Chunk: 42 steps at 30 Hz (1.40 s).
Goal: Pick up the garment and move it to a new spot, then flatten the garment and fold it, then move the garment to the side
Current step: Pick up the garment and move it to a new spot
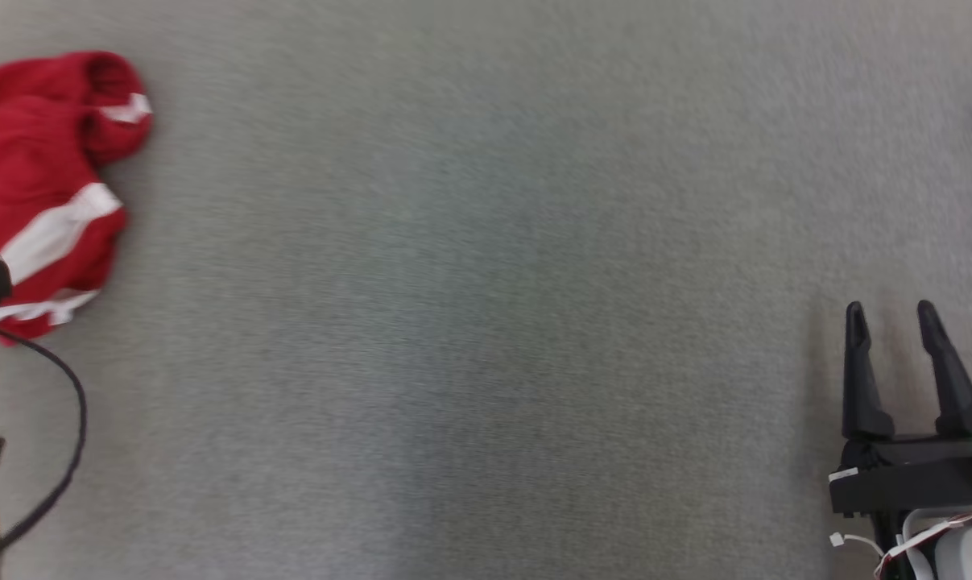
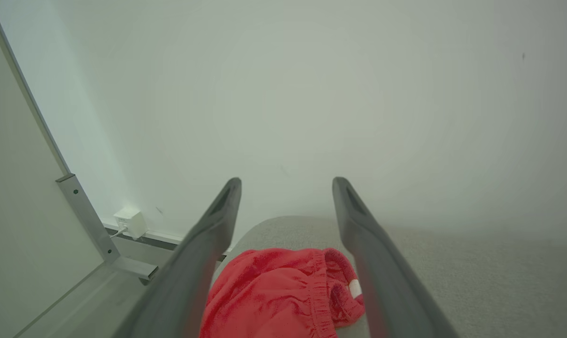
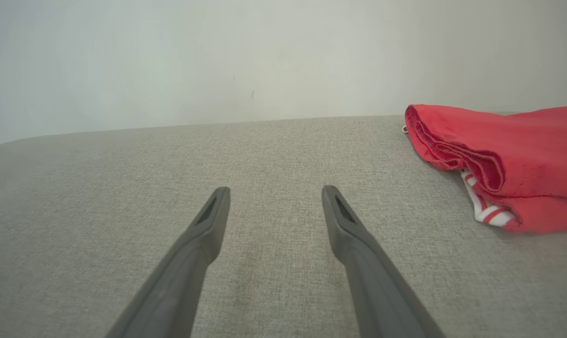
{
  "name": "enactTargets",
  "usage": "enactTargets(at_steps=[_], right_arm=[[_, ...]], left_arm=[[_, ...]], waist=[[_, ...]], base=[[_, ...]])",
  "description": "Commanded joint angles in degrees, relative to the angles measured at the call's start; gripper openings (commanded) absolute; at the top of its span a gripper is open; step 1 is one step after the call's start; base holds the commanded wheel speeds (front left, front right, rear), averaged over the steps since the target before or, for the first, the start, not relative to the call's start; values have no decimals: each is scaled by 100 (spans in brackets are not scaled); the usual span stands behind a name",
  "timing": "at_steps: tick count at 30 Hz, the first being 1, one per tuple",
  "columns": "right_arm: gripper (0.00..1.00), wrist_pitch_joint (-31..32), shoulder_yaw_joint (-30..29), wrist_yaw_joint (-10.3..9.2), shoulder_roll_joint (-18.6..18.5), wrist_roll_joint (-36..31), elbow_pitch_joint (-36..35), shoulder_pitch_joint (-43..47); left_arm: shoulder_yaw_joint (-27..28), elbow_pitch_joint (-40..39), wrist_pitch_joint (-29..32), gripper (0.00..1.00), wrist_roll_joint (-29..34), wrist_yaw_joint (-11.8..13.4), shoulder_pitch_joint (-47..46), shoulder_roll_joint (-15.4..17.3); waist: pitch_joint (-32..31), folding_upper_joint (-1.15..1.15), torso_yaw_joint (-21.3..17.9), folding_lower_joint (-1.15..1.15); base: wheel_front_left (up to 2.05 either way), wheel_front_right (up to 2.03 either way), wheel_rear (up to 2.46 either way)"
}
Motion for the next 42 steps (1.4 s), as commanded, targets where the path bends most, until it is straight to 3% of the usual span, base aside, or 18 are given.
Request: enactTargets(at_steps=[1, 13, 24, 25, 26, 27, 28, 35, 42], right_arm=[[100, -12, -43, -15, 21, -38, -46, -54], [100, 97, -220, -15, 9, -88, -359, -105], [100, 219, -251, -15, 16, -152, -544, -78], [100, 231, -245, -15, 19, -157, -559, -78], [100, 243, -243, -15, 22, -160, -568, -79], [100, 243, -243, -15, 22, -160, -568, -79], [100, 251, -247, -15, 23, -160, -574, -80], [100, 203, -196, -15, 19, -75, -492, -81], [100, 74, -106, -15, 127, -5, -199, -25]], left_arm=[[-25, 61, 23, 100, 68, 7, -137, 62], [-195, 1629, 739, 100, 29, -43, -956, 633], [-447, 3021, 1714, 100, -125, -67, -1301, 712], [-460, 3076, 1713, 91, -132, -67, -1326, 710], [-468, 3126, 1692, 34, -130, -36, -1351, 714], [-468, 3126, 1692, 34, -130, -36, -1351, 714], [-480, 3173, 1681, 0, -128, -22, -1360, 705], [-574, 3089, 982, 0, 1, 72, -1568, 786], [-759, 2539, 183, 0, 75, 11, -1816, 672]], waist=[[698, -2, -662, -2], [956, -2, -884, -2], [911, -2, -872, -2], [908, -2, -868, -2], [902, -2, -864, -2], [902, -2, -864, -2], [893, -2, -858, -2], [706, -2, -814, -2], [264, -2, -794, -2]], base=[[0, 0, 0], [0, 0, 0], [0, 0, 0], [0, 0, 0], [0, 0, 0], [0, 0, 0], [0, 0, 0], [0, 0, 0], [0, 0, 0]])
